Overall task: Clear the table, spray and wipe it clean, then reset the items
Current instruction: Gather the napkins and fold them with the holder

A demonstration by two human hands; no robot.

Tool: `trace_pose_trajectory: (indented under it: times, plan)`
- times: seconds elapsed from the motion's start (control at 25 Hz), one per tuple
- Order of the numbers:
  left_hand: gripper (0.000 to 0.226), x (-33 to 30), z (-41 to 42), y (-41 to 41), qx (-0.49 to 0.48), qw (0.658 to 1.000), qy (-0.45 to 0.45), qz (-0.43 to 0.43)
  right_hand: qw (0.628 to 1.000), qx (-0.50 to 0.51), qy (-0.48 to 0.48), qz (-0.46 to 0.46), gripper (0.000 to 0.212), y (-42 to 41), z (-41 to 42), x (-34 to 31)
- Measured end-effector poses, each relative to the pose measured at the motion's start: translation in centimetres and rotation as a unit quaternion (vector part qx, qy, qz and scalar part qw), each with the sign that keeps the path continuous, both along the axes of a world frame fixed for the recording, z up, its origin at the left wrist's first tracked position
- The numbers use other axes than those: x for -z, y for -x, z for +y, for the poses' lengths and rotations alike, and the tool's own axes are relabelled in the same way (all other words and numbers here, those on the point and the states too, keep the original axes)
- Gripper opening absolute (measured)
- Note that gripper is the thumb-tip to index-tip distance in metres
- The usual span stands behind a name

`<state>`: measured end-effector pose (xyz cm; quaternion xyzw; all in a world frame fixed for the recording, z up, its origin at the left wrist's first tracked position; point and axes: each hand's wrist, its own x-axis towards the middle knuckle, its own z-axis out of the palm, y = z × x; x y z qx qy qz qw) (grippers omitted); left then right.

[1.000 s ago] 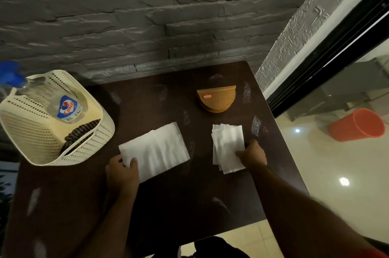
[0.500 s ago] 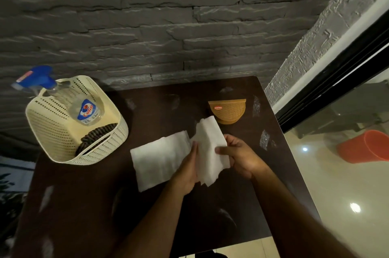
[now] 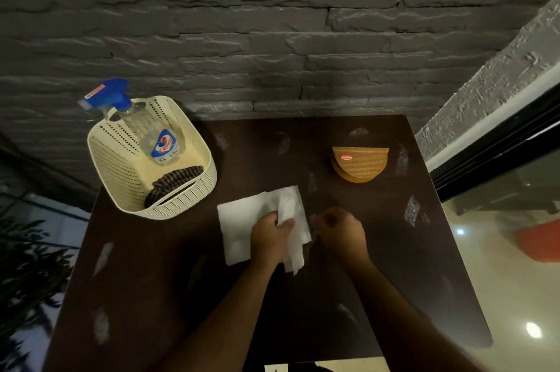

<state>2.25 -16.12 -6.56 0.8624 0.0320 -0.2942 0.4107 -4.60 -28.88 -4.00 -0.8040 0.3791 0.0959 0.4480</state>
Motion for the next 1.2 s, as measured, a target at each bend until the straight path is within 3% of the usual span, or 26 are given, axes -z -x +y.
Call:
trace_pose_trajectory:
  times: [0.08, 0.16, 0.28, 0.36, 0.44, 0.56, 0.68, 0.8, 0.96, 1.2]
  plan:
    - [0.021, -1.0, -0.6, 0.7, 0.064, 0.996, -0.049, -0.049, 0.991, -0.016, -0.128, -0.019, 0.038, -0.7, 1.9, -0.5]
    - [0.024, -2.0, -0.9, 1.6, 0.127, 0.987, -0.071, -0.068, 0.97, 0.013, -0.234, -0.055, 0.038, -1.0, 2.6, -0.8]
    - [0.029, -2.7, 0.3, 2.5, 0.23, 0.971, 0.027, -0.063, 0.935, 0.129, -0.321, -0.07, 0.029, -0.6, 1.5, 0.8]
    - [0.036, -2.1, 2.0, 2.6, 0.203, 0.972, 0.113, -0.031, 0.937, 0.151, -0.313, -0.045, 0.031, -0.6, 0.6, 2.1]
    - [0.031, -0.8, 4.0, 1.7, 0.039, 0.992, 0.118, -0.023, 0.943, 0.146, -0.296, -0.033, 0.033, -1.2, 0.3, 2.6]
    - [0.029, 2.5, 8.2, -0.7, -0.131, 0.988, -0.056, -0.056, 0.941, 0.088, -0.326, -0.008, 0.033, -3.6, 0.0, 2.5]
    - [0.046, 4.6, 10.8, -2.2, -0.127, 0.975, -0.178, -0.032, 0.95, 0.022, -0.311, 0.031, 0.034, -5.9, 0.6, 3.3]
    - [0.056, 4.8, 10.4, -2.6, -0.095, 0.964, -0.248, -0.001, 0.985, 0.023, -0.156, 0.067, 0.04, -6.9, 1.7, 4.5]
    - [0.045, 5.2, 9.1, -2.9, -0.058, 0.953, -0.298, 0.014, 0.995, 0.001, -0.048, 0.085, 0.05, -7.5, 1.9, 6.0]
    - [0.018, 5.3, 9.2, -4.1, -0.026, 0.96, -0.277, -0.03, 0.995, 0.006, -0.069, 0.074, 0.045, -8.3, 2.0, 6.8]
